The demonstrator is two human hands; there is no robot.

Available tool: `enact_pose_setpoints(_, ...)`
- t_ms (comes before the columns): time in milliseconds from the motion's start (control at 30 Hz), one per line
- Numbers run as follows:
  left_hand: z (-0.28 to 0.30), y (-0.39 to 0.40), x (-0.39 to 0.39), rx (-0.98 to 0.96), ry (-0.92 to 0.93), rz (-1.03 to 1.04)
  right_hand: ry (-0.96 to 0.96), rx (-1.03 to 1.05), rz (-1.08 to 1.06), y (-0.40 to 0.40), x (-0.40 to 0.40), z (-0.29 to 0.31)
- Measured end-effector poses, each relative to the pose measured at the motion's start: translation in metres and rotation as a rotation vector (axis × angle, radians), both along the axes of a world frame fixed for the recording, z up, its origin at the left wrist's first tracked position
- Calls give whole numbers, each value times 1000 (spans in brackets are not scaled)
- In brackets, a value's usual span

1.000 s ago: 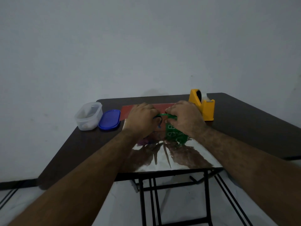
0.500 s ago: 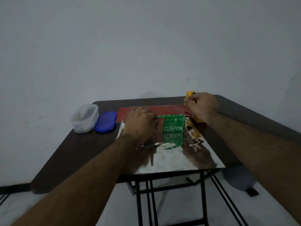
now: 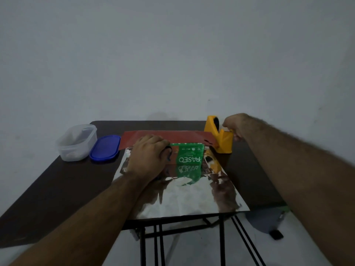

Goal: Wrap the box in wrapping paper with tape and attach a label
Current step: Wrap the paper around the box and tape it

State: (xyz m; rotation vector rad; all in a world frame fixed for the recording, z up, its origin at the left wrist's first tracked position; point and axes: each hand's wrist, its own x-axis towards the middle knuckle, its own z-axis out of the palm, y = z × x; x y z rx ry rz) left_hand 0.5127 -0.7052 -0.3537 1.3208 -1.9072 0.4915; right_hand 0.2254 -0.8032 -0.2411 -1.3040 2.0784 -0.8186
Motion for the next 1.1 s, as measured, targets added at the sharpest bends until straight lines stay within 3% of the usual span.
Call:
enact_pose_setpoints(333, -2, -2, 2, 7, 5, -8, -317, 59, -120, -27, -9, -11)
enact_pose_setpoints(733, -1, 0, 2, 38, 6, 2, -762, -346, -221, -19, -10, -53)
enact_pose_setpoints(1100, -4, -4, 3, -2, -5, -6, -964, -541, -179, 4, -10, -74)
